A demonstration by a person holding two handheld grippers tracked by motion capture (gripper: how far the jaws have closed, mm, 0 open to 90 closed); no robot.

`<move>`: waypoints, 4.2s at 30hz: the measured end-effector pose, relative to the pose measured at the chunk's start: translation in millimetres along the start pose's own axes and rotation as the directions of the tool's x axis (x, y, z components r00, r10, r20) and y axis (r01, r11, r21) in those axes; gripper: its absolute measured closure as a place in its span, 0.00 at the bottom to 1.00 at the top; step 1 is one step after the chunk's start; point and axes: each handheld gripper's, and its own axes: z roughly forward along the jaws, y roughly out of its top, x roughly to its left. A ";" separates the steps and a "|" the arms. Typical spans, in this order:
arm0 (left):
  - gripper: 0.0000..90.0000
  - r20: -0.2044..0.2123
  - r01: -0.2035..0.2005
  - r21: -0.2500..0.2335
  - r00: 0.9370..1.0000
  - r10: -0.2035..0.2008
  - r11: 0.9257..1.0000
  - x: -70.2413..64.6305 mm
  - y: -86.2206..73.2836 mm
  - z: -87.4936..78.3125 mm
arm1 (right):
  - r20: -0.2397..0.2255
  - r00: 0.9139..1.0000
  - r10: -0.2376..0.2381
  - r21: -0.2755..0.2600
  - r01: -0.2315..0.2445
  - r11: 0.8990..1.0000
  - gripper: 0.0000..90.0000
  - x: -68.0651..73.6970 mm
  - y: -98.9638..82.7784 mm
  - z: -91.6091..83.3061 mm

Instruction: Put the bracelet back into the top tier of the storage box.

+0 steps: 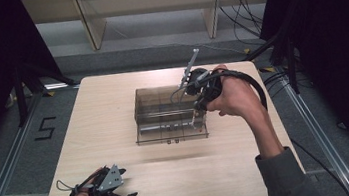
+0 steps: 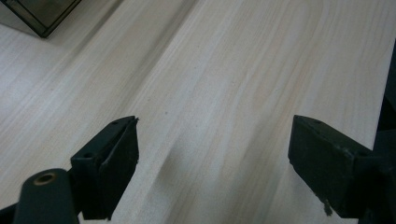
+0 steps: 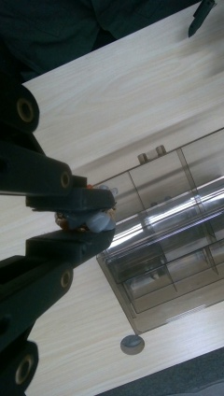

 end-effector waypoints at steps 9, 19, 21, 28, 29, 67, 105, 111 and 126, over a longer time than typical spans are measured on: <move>0.18 -0.004 -0.001 0.002 1.000 0.001 1.000 0.1 0.0 -0.5 | -0.018 1.000 0.006 0.009 -0.006 1.000 0.90 -7.8 4.5 8.6; 0.18 -0.001 -0.002 0.000 1.000 0.002 1.000 -0.1 -0.1 -0.7 | -0.027 0.999 0.022 0.027 -0.021 0.999 0.90 -15.4 8.4 19.5; 0.18 0.007 0.003 -0.010 1.000 -0.003 1.000 -1.0 -0.1 -0.6 | -0.029 0.999 0.023 0.031 -0.022 0.999 0.90 -16.1 9.0 22.5; 0.18 0.004 -0.004 -0.005 1.000 0.004 1.000 -0.6 -0.4 -0.5 | -0.051 0.998 0.032 0.045 -0.030 0.999 0.90 -19.5 6.9 37.7; 0.18 0.007 -0.002 -0.001 1.000 0.002 1.000 -0.2 -0.3 -0.6 | -0.057 0.998 0.031 0.050 -0.029 0.998 0.90 -19.4 6.6 40.2; 0.18 0.004 -0.001 -0.009 1.000 0.001 1.000 -0.7 -0.6 -0.1 | -0.177 0.981 0.076 0.173 -0.045 0.984 0.89 -29.8 -10.6 158.1; 0.18 -0.001 0.001 0.003 1.000 -0.001 1.000 0.0 -0.4 0.0 | -0.078 0.981 0.179 0.043 -0.176 0.983 0.55 -26.9 -48.2 95.9; 0.18 0.000 0.001 0.006 1.000 -0.001 1.000 -0.2 -0.3 0.4 | -0.067 0.973 0.219 0.030 -0.217 0.976 0.49 -26.5 -59.7 93.6; 0.18 -0.005 -0.003 -0.002 1.000 0.003 1.000 -0.5 -0.5 0.7 | -0.066 0.957 0.281 -0.071 -0.285 0.956 0.39 -17.3 -85.8 93.9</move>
